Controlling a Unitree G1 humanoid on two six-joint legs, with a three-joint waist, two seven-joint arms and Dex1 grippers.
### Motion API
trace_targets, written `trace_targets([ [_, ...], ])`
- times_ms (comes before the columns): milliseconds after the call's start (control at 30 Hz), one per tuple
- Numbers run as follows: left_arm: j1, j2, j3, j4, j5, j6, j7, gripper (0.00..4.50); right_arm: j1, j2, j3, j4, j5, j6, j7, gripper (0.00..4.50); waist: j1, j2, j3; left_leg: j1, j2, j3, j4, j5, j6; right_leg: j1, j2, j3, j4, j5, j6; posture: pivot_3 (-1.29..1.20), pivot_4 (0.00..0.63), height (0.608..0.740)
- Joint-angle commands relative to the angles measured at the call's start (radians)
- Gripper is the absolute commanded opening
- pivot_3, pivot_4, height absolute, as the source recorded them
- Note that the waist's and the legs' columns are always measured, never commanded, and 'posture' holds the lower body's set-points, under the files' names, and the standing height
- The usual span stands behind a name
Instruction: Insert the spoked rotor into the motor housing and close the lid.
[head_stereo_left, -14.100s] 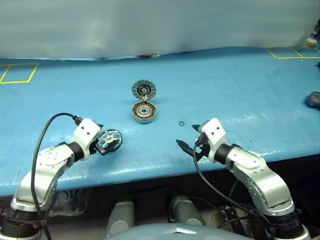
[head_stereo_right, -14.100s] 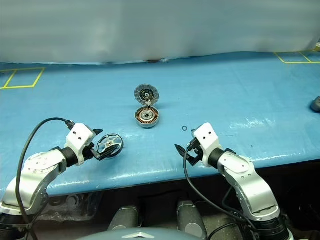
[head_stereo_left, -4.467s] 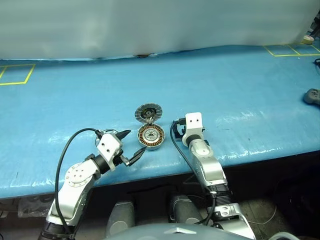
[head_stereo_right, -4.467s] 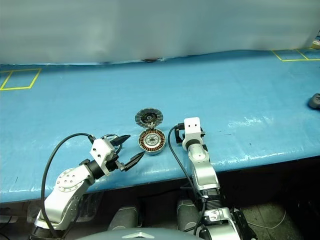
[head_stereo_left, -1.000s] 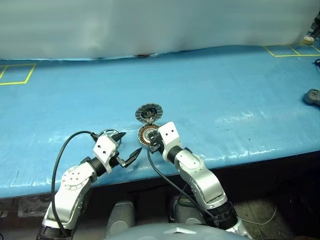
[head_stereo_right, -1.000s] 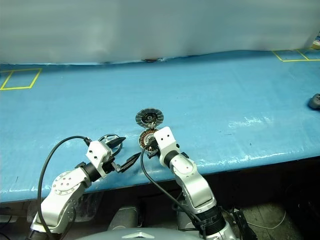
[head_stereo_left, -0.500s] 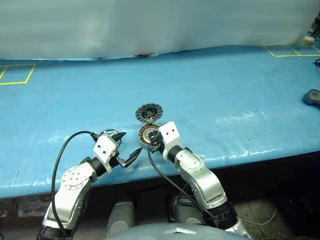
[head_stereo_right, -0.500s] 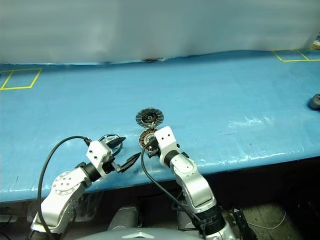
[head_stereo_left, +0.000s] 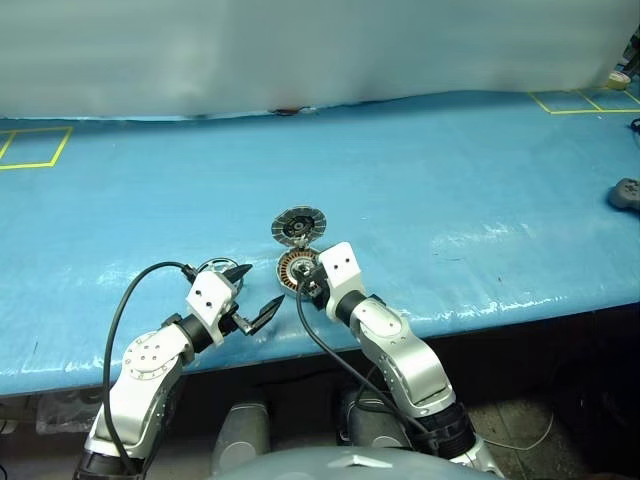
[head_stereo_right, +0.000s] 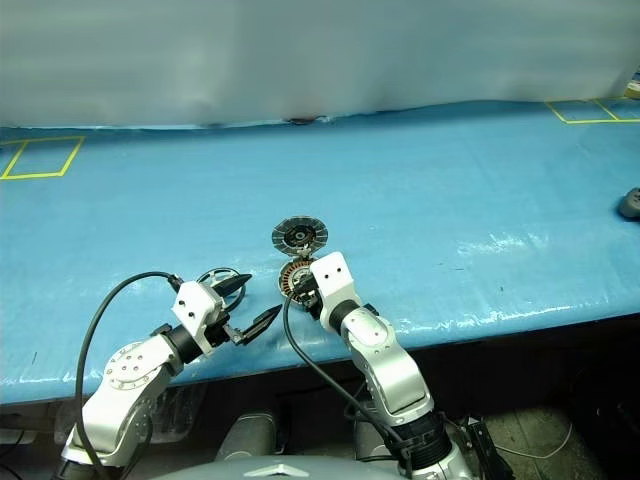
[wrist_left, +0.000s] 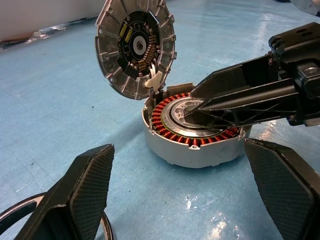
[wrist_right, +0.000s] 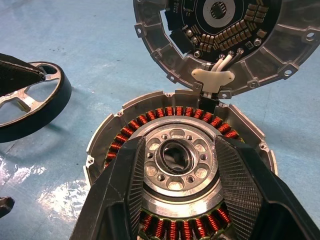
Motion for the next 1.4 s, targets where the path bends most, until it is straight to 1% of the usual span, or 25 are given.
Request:
trace_targets([
  [33,-0.006,-0.004,0.003,-0.021,-0.016,-0.006,-0.001,4.5,-0.015,0.016,-0.024,-0.068,0.024,-0.031,0.0,2.31,0.0,0.0,0.0,0.0,0.0,0.0,0.0,0.0,0.0,0.0,0.0,0.0,0.0,0.0,0.0,0.0,0.15,0.74],
  [133,-0.007,-0.004,0.004,-0.02,-0.017,-0.007,-0.002,4.5,-0.017,0.032,-0.046,-0.109,0.053,-0.025,0.0,1.67,0.0,0.0,0.0,0.0,0.0,0.0,0.0,0.0,0.0,-0.001,0.0,0.0,0.0,0.0,0.0,0.0,0.15,0.74],
  [300,-0.008,-0.003,0.004,-0.018,-0.018,-0.007,-0.005,4.5,-0.024,0.034,-0.049,-0.148,0.063,0.023,-0.009,0.02,-0.001,0.0,0.0,-0.001,0.0,0.0,0.0,0.0,0.0,-0.001,0.0,0.0,0.0,0.0,0.0,0.0,0.15,0.74],
  [500,-0.01,-0.004,0.003,-0.017,-0.019,-0.007,-0.006,4.5,-0.037,0.024,-0.019,-0.121,0.032,0.084,-0.038,0.02,-0.001,0.0,0.0,-0.001,0.0,0.0,0.0,0.0,0.0,-0.001,0.0,0.0,0.0,0.0,0.0,0.0,0.15,0.74],
  [833,-0.008,-0.004,0.005,-0.025,-0.018,0.0,0.001,4.5,-0.057,0.011,0.019,-0.062,-0.017,0.113,-0.06,0.02,-0.001,0.0,0.0,-0.001,0.0,0.0,0.0,0.0,0.0,-0.001,0.0,0.0,0.0,0.0,0.0,0.0,0.15,0.74],
  [1400,-0.004,-0.004,0.005,-0.027,-0.021,0.005,0.002,4.5,-0.049,0.013,0.032,-0.049,-0.014,0.117,-0.045,0.02,-0.003,0.0,0.0,-0.001,0.0,0.0,0.0,0.0,0.0,-0.001,0.0,0.0,0.0,0.0,0.0,0.0,0.15,0.74],
])
